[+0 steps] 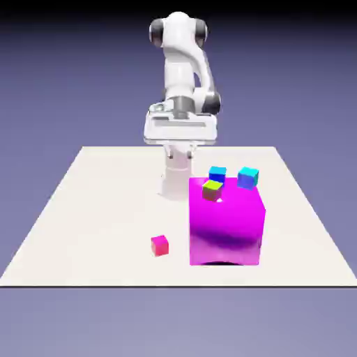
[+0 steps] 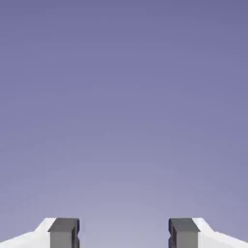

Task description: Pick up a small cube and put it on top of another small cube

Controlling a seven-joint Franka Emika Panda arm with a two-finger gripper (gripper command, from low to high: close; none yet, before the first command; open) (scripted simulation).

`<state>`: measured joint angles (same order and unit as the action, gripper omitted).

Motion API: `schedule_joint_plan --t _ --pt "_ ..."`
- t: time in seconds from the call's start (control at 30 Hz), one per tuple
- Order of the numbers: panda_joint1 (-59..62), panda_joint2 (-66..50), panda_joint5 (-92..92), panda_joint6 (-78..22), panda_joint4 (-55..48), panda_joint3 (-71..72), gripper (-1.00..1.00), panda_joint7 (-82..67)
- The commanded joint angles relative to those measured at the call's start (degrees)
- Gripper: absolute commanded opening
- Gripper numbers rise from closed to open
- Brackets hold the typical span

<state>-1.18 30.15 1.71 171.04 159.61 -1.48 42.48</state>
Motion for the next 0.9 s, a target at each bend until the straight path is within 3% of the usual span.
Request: schedule_joint_plan --t 0.0,0.87 --pt "-0.41 -2.08 1.42 -2.46 -1.16 -1.23 0.0 0.02" --pt "-10.98 -56.07 38.2 -66.44 -31.15 -33.17 0.0 0.54"
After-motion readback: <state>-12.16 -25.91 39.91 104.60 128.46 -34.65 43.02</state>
